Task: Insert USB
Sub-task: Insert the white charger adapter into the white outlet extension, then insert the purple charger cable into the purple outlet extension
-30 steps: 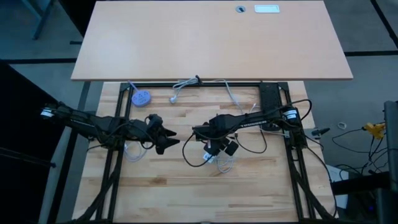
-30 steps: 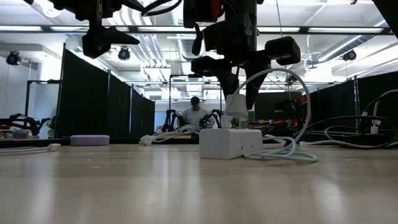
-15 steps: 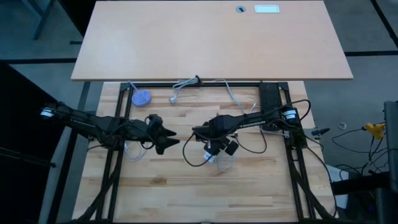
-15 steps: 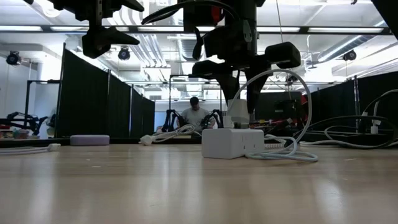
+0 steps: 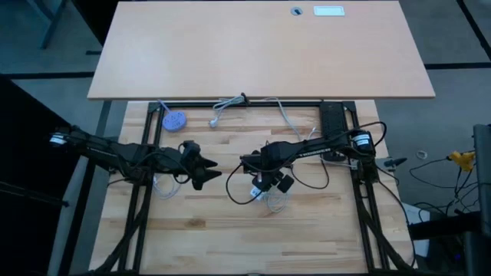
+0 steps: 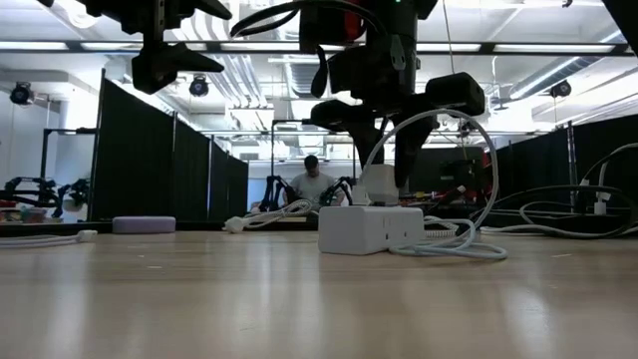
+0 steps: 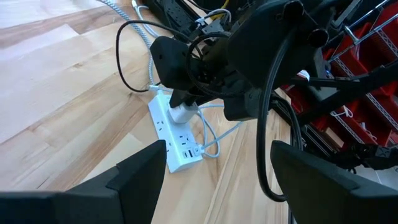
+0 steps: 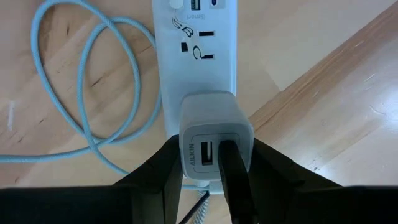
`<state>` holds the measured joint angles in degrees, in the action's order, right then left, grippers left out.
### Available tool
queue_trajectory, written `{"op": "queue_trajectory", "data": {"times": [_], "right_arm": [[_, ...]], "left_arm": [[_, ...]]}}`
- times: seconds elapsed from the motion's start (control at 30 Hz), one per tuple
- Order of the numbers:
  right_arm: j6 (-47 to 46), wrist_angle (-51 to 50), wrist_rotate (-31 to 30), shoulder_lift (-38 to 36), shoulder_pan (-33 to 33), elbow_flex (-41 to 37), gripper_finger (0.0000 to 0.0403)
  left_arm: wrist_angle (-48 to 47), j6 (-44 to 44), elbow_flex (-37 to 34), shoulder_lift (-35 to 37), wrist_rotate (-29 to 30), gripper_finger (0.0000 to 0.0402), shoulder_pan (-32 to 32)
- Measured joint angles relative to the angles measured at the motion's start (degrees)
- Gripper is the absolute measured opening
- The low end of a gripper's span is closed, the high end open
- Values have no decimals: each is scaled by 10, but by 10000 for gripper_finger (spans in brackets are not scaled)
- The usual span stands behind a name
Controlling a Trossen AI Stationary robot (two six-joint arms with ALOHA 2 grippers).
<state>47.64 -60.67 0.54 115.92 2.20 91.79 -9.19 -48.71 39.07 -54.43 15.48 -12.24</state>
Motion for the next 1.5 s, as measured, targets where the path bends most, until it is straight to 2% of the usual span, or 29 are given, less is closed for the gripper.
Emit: {"op": "queue_trajectory", "data": {"times": [0.13, 0.47, 0.77, 0.8, 0.87, 1.0, 1.1, 1.2, 1.3, 1.4, 1.5], "right_arm": [[-11, 4, 5, 12, 0, -5, 126], [-13, 23, 84, 36, -10, -4, 126], [-61, 7, 80, 23, -19, 7, 127], [-68, 6, 77, 16, -19, 11, 137], [-73, 0, 69, 8, -17, 20, 185], [-80, 7, 55, -17, -17, 42, 293], [-88, 5, 41, -34, -17, 48, 347], [-95, -4, 35, -43, -17, 56, 372], [-108, -6, 31, -67, -17, 77, 377], [-117, -6, 17, -80, -17, 97, 378], [-117, -7, -9, -90, -17, 129, 379]], "left_arm": [[0, 0, 0, 0, 5, 275, 0], [4, -11, 0, 0, 5, 275, -1], [-14, -20, 0, 0, 3, 275, -1], [-24, -25, 0, 0, -2, 275, -1], [-60, -37, 0, 0, -21, 275, 0], [-197, -75, 27, -1, -45, 275, -1], [-308, -120, 49, -2, -65, 275, -1], [-392, -181, 58, -9, -111, 275, -1], [-451, -229, 55, -25, -152, 275, -1], [-499, -243, 47, -53, -186, 275, 1], [-520, -249, 40, -83, -193, 275, 13]]}}
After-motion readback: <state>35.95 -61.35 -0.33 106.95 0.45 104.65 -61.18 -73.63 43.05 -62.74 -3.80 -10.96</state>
